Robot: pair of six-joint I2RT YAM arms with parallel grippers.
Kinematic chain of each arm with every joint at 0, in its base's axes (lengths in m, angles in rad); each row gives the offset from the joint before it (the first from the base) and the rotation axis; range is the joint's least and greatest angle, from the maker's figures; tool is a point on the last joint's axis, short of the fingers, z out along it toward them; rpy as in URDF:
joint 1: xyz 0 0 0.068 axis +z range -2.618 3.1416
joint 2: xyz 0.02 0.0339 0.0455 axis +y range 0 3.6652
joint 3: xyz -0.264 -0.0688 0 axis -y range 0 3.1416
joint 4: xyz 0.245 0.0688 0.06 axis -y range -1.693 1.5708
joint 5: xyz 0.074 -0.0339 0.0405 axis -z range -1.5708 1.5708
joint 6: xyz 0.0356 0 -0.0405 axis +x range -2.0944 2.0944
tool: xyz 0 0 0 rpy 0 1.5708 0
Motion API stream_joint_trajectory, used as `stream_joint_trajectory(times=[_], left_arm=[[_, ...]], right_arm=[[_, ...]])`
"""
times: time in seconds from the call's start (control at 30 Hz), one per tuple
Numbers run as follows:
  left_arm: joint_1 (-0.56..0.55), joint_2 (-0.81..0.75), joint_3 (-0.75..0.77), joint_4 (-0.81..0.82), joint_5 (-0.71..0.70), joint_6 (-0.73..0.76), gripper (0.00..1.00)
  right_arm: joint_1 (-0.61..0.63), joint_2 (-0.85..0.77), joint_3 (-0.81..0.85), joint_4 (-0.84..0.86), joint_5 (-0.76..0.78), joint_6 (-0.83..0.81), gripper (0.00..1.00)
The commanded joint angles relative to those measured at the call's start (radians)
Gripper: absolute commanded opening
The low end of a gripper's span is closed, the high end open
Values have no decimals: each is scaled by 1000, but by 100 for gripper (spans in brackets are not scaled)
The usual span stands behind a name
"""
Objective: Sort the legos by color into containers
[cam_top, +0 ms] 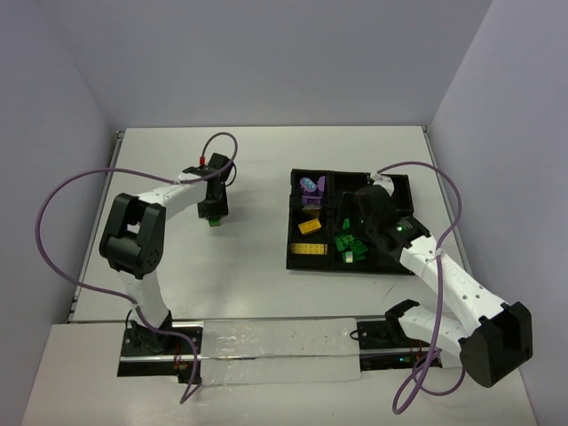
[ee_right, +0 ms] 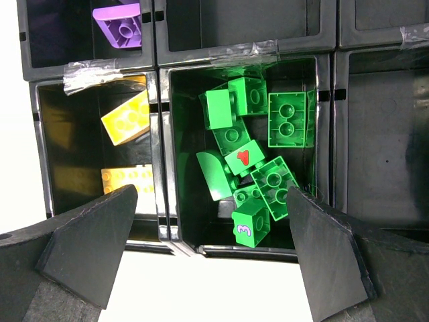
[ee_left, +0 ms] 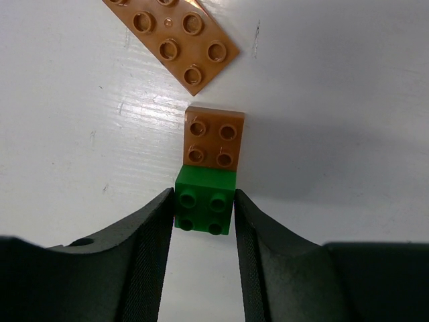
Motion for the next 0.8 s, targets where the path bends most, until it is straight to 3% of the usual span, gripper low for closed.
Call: stream_joint_trajectory(times=[0.0, 0.13, 0.33, 0.57, 0.7, 0.77], left_arm=[[4, 16, 7, 29, 15, 11, 51], [4, 23, 2, 25, 14, 8, 62], [4, 6, -2, 34, 15, 12, 51], [6, -33, -5, 30, 11, -1, 15], [9, -87, 25, -5, 43, -4, 0], [11, -127, 49, -24, 91, -4, 0]], right_arm=[[-5, -21, 30, 30, 12, -1, 100], [-5, -23, 29, 30, 10, 2, 100], [-5, -21, 37, 30, 9, 2, 100], [-5, -27, 28, 33, 4, 7, 100], [-4, -22, 35, 41, -6, 4, 100], [-4, -18, 42, 45, -17, 0, 100]])
